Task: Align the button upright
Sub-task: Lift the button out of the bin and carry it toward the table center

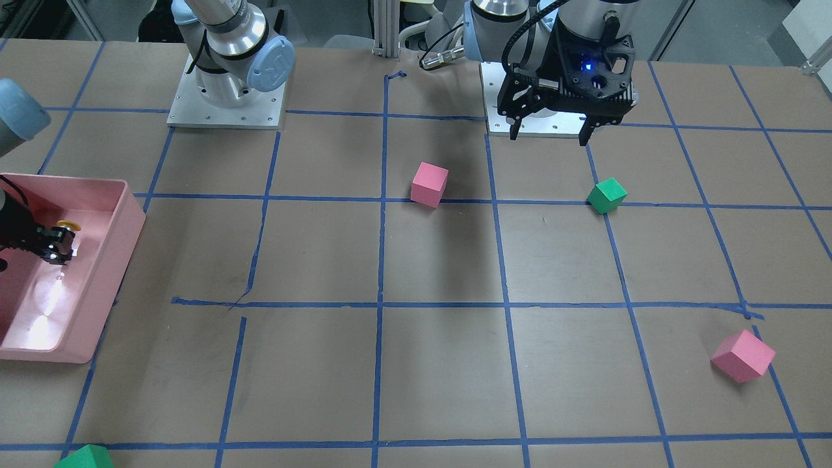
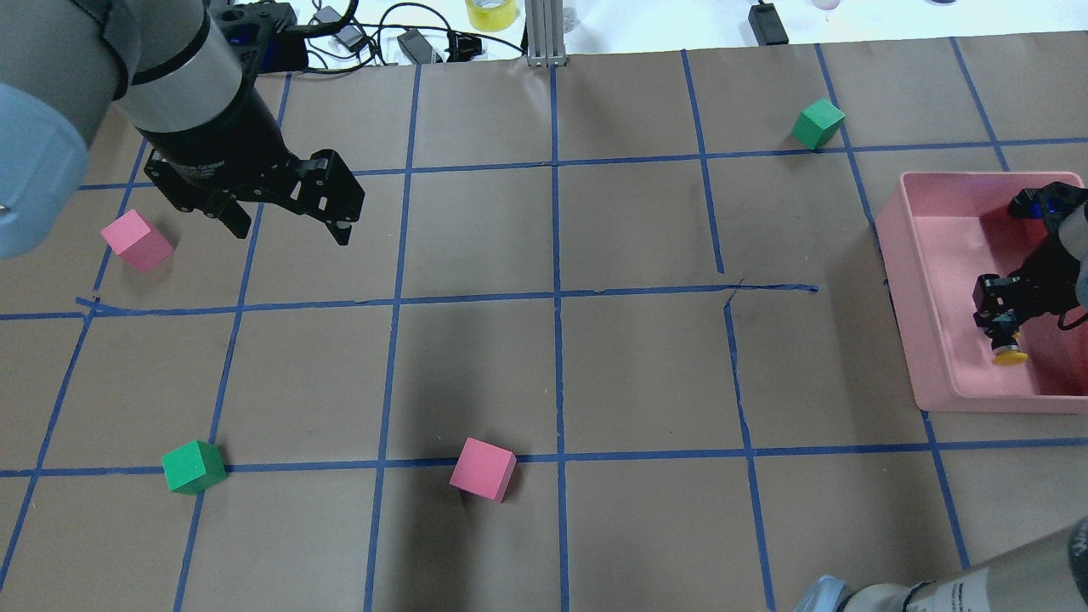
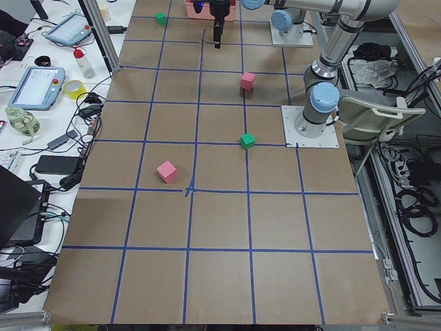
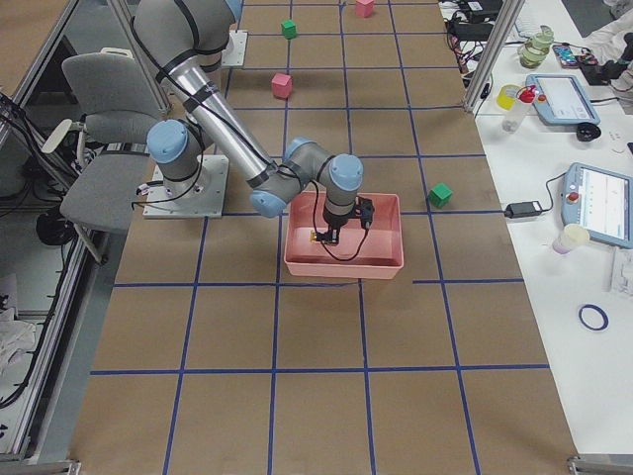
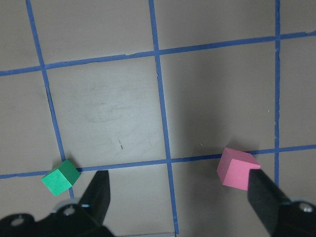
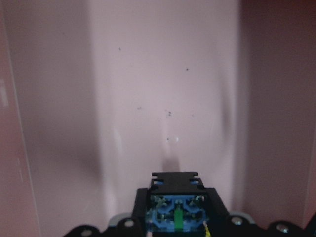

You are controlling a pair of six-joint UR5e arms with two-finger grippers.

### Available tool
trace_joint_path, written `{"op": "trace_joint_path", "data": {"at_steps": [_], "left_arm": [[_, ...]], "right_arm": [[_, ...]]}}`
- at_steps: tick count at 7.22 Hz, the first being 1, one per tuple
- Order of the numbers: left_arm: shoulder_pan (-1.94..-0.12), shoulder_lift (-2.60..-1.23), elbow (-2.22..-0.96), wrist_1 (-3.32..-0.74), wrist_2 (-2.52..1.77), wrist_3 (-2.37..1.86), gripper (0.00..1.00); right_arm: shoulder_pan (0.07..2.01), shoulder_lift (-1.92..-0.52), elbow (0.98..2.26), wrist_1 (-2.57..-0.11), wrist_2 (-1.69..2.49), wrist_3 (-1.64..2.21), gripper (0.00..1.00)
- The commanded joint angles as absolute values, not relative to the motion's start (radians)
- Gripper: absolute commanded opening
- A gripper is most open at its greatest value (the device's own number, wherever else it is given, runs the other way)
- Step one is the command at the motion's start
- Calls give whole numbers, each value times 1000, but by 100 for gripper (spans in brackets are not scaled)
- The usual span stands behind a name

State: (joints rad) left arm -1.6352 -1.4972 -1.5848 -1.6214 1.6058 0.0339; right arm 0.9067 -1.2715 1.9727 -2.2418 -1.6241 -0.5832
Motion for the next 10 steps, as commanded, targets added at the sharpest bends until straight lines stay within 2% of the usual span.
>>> {"op": "trace_joint_path", "data": {"at_steps": [1, 3, 6, 10], "left_arm": [[-1635, -1497, -1586, -1621, 1606, 35, 100], [-1634, -1497, -1586, -1621, 1606, 37, 100], [-1632, -1497, -1586, -1621, 1606, 40, 100], [-1634, -1497, -1586, -1621, 1608, 38, 100]], "right_arm": [[923, -1304, 1861, -2112, -1635, -563, 0], [994, -1360, 1751, -1885, -1635, -474, 0], [1194, -1408, 1738, -1874, -1609, -440, 0], [1651, -1362, 1713, -1966, -1557, -67, 0]]}}
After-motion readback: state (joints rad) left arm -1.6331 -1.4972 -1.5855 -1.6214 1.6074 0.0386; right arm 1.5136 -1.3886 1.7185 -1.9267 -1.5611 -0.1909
